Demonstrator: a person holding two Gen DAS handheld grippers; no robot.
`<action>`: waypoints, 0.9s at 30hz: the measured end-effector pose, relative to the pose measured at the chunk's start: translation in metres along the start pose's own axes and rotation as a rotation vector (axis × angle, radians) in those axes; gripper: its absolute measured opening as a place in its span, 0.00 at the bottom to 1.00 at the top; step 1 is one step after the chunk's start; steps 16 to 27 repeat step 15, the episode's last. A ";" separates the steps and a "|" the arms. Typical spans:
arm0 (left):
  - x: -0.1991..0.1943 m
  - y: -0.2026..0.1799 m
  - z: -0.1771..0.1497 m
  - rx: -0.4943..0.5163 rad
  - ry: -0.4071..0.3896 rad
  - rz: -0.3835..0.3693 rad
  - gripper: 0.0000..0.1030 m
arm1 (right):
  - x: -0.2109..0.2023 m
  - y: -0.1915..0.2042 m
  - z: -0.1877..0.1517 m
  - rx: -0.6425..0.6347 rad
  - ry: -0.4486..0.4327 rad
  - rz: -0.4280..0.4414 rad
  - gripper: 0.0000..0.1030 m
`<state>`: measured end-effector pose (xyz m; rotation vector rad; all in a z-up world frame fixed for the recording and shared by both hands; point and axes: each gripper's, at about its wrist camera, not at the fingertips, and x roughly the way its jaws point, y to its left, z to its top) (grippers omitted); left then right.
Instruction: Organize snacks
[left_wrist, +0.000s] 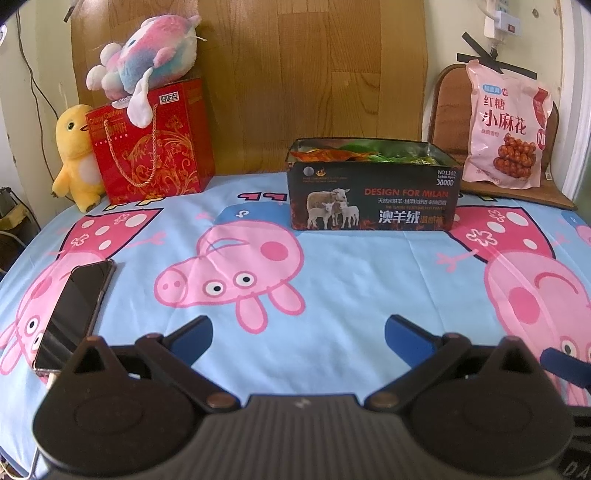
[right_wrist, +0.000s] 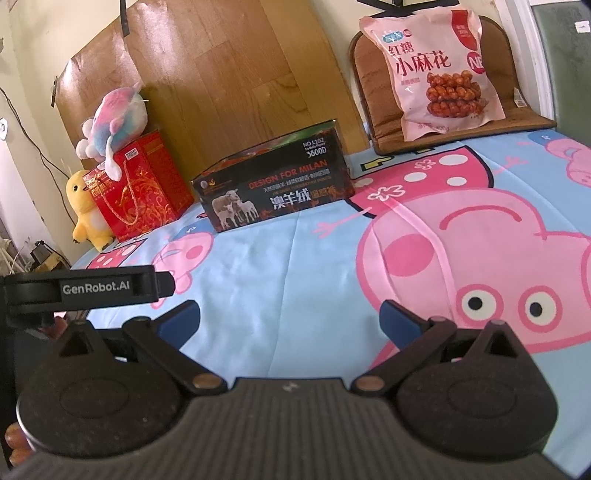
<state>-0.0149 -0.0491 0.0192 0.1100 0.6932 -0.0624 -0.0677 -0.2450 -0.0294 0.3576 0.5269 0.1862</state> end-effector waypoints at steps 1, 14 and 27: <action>0.000 0.000 0.000 0.000 0.000 -0.001 1.00 | 0.000 0.000 0.000 0.000 0.001 0.000 1.00; -0.002 -0.001 0.000 0.009 -0.025 -0.019 1.00 | -0.003 0.001 0.000 -0.005 -0.010 -0.004 1.00; -0.001 -0.001 0.001 0.006 -0.017 -0.025 1.00 | -0.003 0.000 0.000 -0.004 -0.012 -0.007 1.00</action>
